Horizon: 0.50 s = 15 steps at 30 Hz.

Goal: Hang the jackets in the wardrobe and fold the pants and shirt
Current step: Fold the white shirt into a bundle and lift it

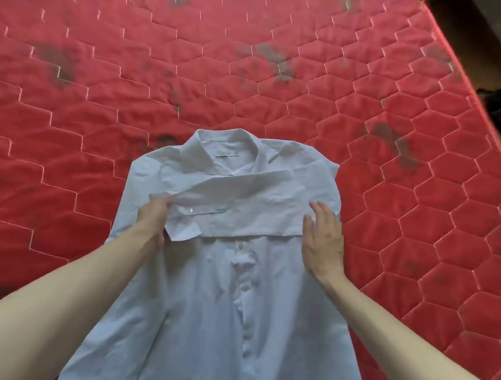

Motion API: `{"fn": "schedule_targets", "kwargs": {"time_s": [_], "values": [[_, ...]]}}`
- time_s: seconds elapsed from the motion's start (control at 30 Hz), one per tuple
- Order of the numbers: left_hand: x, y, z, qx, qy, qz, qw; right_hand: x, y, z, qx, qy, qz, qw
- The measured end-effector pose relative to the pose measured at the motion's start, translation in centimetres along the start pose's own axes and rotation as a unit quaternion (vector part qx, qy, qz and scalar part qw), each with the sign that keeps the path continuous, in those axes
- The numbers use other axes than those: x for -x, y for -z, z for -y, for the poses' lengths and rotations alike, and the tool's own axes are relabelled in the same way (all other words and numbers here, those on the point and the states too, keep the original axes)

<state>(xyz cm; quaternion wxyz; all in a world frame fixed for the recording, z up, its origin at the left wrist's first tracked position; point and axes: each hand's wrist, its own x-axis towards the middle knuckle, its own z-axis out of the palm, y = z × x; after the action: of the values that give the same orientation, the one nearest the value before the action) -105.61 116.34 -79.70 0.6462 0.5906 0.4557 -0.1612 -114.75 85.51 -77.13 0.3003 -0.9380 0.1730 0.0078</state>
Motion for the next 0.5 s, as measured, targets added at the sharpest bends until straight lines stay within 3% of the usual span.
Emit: {"fn": "schedule_targets", "kwargs": {"time_s": [0.13,0.27,0.5], "values": [[-1.4,1.5,1.1,-0.136,-0.068,-0.099,0.983,-3.4,1.7,-2.7,0.062,-0.037,0.007,0.997],[-1.6,2.1,1.6,-0.168,-0.136,-0.15,0.965,-7.6,2.5,-3.6,0.042,-0.057,0.01,0.997],[-2.3,2.6,1.7,-0.302,-0.217,-0.132,0.919,-16.0,3.6,-1.3,0.187,0.092,0.115,0.971]]}}
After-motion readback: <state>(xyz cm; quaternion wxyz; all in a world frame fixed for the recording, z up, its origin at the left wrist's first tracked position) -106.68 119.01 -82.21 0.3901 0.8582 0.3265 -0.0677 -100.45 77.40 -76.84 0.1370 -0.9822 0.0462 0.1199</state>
